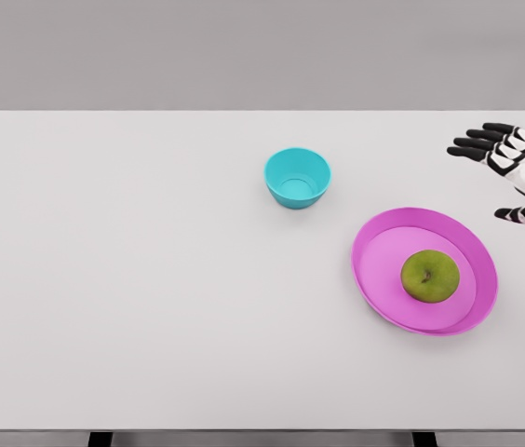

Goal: Put the apple from the pink plate into the blue bowl with your right arm

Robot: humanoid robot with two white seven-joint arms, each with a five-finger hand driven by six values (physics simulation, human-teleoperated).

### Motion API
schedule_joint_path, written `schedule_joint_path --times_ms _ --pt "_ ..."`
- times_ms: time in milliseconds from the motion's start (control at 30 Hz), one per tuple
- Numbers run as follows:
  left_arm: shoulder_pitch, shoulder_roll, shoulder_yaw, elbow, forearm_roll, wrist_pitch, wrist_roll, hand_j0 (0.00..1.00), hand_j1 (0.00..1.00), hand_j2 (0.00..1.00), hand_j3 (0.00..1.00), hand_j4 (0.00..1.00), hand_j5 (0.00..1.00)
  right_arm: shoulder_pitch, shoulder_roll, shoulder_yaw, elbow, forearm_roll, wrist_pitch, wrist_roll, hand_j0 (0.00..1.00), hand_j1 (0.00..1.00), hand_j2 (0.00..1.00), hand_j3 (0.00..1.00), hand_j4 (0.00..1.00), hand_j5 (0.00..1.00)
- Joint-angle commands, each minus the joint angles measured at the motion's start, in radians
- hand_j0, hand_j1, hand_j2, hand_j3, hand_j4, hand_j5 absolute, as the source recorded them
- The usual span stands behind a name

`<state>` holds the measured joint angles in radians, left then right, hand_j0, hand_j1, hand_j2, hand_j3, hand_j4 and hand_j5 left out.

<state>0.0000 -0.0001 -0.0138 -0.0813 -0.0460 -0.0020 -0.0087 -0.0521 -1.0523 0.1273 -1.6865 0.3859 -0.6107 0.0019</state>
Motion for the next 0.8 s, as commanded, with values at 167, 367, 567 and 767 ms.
schedule_joint_path --times_ms 167,367,567,767 --pt "0.000 0.000 0.000 0.000 0.000 -0.001 0.001 1.00 1.00 1.00 1.00 1.00 1.00 0.023 -0.011 0.000 0.036 -0.005 0.000 0.003 1.00 1.00 1.00 1.00 1.00 1.00" --pt "0.000 0.000 0.000 0.000 0.000 -0.001 -0.001 1.00 1.00 1.00 1.00 1.00 1.00 0.017 -0.026 -0.063 -0.067 -0.059 0.000 0.515 1.00 1.00 1.00 1.00 1.00 1.00" --pt "0.000 0.000 0.000 0.000 0.000 -0.001 0.001 1.00 1.00 1.00 1.00 1.00 1.00 0.005 -0.014 -0.028 -0.067 -0.067 0.000 0.564 1.00 1.00 1.00 1.00 1.00 1.00" --pt "0.000 0.000 0.000 0.000 0.000 0.000 0.001 1.00 1.00 1.00 1.00 1.00 1.00 -0.100 -0.003 0.166 -0.067 -0.064 0.000 0.564 1.00 1.00 1.00 1.00 1.00 1.00"
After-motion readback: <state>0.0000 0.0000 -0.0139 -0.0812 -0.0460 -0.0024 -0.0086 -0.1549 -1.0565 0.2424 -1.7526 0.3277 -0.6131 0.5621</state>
